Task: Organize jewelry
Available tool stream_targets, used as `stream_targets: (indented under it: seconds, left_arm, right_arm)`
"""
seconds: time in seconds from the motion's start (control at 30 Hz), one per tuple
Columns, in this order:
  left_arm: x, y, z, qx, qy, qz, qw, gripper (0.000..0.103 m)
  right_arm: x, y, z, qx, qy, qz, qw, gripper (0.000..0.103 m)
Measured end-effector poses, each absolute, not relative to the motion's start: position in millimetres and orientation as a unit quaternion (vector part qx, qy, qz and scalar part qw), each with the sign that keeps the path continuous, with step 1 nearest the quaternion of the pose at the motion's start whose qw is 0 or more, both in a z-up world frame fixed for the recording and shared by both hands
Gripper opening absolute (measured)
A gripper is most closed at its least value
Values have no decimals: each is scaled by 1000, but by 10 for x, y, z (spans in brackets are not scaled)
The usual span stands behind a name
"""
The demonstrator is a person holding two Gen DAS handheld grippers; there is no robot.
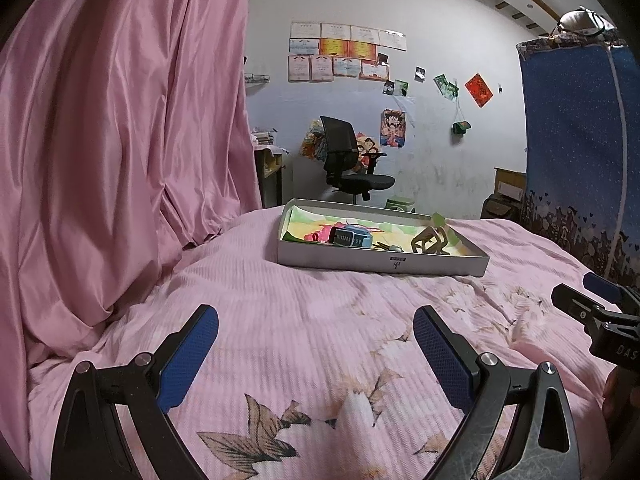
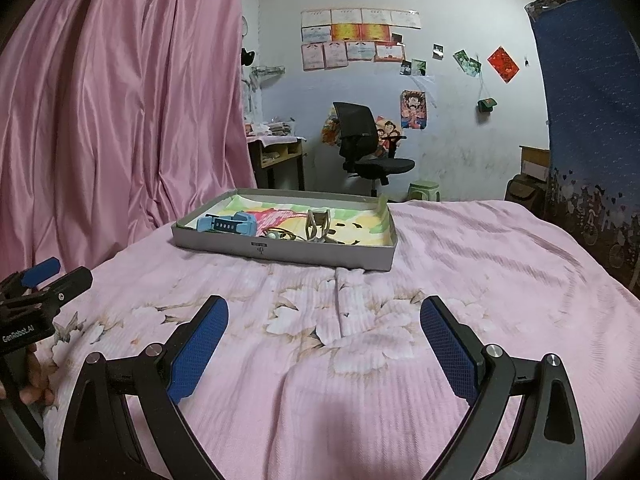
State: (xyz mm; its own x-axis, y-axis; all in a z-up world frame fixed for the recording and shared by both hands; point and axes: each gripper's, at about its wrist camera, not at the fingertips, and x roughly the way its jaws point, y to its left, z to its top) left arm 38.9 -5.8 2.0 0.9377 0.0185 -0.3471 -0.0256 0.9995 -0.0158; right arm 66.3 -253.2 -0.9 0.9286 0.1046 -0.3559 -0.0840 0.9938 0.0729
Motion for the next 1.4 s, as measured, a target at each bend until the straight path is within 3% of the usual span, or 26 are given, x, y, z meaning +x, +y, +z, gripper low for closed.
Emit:
stream_targets:
  seconds: [1.4]
  left_arm:
    - [378,-72,11,-9,174,12,985,98]
  right_arm:
    - [646,-2520,-7,28,180,47,982,94]
